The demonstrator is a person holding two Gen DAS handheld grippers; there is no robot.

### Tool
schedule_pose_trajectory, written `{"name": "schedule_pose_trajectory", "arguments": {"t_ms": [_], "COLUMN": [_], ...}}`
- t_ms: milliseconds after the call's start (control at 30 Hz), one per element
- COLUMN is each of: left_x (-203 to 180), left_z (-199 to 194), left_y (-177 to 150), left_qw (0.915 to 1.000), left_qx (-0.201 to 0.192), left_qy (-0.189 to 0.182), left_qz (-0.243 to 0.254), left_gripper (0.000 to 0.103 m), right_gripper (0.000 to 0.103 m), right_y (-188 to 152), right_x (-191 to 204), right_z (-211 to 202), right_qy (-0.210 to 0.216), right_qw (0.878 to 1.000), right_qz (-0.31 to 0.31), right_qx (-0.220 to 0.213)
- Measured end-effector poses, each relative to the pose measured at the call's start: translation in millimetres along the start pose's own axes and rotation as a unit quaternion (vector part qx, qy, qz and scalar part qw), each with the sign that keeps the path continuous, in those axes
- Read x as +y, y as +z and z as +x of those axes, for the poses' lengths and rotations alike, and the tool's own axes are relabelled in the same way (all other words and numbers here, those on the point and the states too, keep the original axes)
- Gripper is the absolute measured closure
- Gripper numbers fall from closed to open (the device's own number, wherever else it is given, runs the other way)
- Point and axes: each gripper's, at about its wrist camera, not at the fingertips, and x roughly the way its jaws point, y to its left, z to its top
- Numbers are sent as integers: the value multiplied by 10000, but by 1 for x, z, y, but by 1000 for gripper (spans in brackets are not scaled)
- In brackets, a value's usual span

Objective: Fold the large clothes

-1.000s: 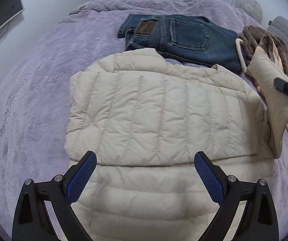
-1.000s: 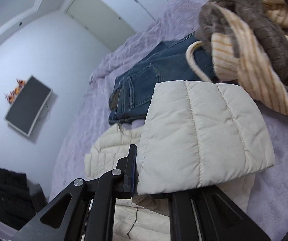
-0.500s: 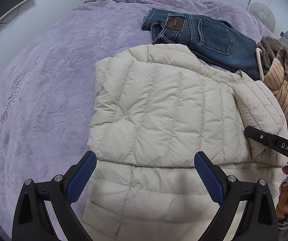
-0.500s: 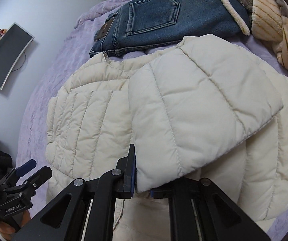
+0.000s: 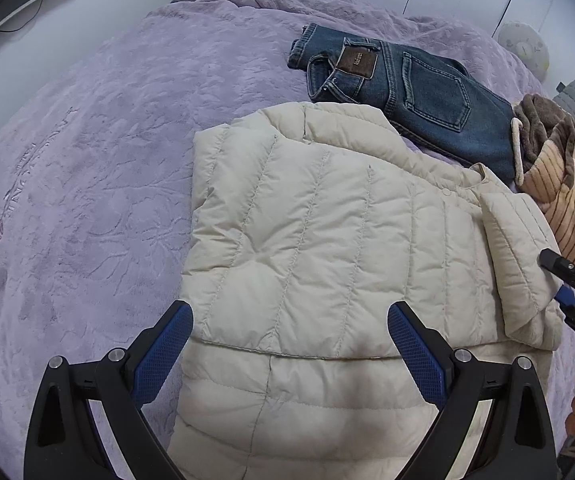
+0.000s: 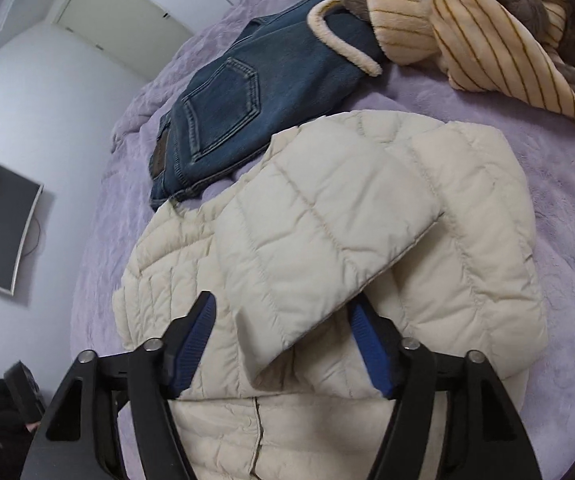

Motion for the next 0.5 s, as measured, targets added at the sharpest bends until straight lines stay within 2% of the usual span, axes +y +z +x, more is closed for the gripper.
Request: {"name": "schedule_pose_trajectory", "arguments": {"t_ms": [33,100,233,367,500], "left_x": [3,14,38,54,56], "left_z": [-1,-1,-2,-4,1], "left_y": [1,3,10,18,26], "left_qw": [10000,9993,9953,9878,9789], "left_qx": [-10,7,19,15,98], "left_qy": [-79,-293,-731,-1266,-1757], "left_qz": [-39,-212,-639,-910,-1037], "left_gripper": [5,5,5,5,5], "right_gripper": [83,90,91,91,89], "right_y": [4,9,4,-22,-48], "right_x": [0,10,60,110,130], "right_z": [4,7,15,44,72], "right_qy": [41,76,294,252,47], "right_qw": [10000,9999,9922,9729,9564], "right_qz": [23,-129,-1208,-2265,-2778], "right_qx": [-8,-72,-28,388,896]}}
